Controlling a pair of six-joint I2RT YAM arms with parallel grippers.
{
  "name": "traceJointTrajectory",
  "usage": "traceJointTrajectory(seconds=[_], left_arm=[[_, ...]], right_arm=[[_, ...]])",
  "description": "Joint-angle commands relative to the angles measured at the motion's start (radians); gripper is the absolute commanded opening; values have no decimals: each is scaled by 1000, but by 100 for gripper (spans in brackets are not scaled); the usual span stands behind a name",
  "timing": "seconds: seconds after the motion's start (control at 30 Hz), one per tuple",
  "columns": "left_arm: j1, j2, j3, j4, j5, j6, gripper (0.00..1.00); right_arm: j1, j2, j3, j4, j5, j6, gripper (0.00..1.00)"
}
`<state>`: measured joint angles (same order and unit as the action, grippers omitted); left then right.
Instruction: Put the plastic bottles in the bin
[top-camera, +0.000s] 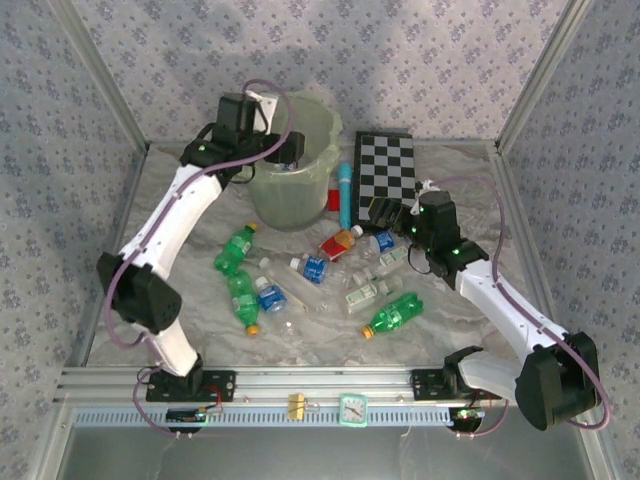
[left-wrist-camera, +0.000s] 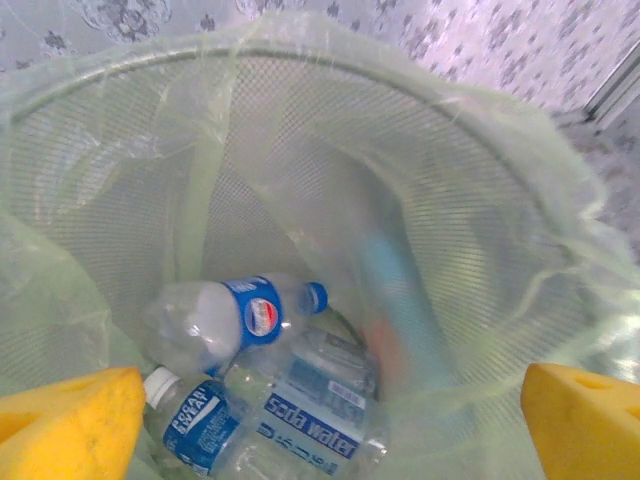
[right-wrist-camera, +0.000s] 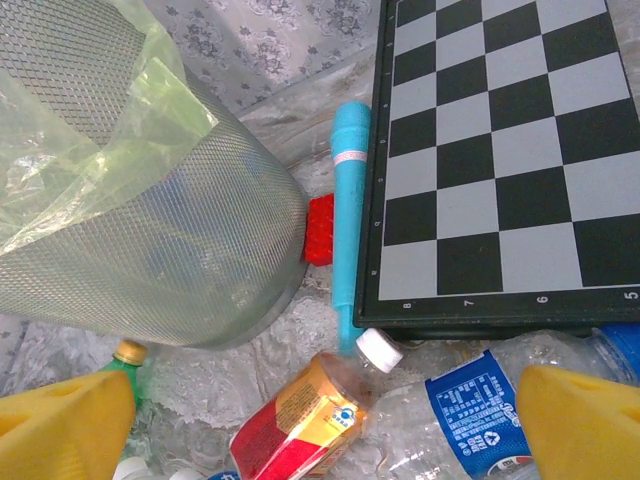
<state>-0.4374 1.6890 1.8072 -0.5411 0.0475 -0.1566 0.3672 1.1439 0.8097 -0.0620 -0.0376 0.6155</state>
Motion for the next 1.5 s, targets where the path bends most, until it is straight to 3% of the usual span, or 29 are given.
traceJointTrajectory(seconds=[0.0, 0.17, 0.37, 0.6, 0.7, 1.0, 1.47], left_arm=[[5, -151, -104, 151, 43, -58, 100], [-1, -329, -319, 259, 58, -101, 100], [-11, -479, -568, 316, -21, -210, 100], [-16, -568, -822, 382, 11, -329, 100], [-39, -574, -926, 456, 76, -369, 100], [-227, -557, -1065, 520, -144, -401, 100], [-242, -508, -1146, 592, -225, -482, 100]], right_arm=[[5, 13, 38, -61, 48, -16, 100], [4, 16, 39, -144, 90, -10, 100], [4, 38, 59, -313, 204, 104, 100], [4, 51, 40, -404, 211, 151, 100], [2, 51, 14, -395, 190, 171, 100], [0, 84, -65, -301, 210, 294, 100], [-11, 358, -12, -231, 87, 341, 99]])
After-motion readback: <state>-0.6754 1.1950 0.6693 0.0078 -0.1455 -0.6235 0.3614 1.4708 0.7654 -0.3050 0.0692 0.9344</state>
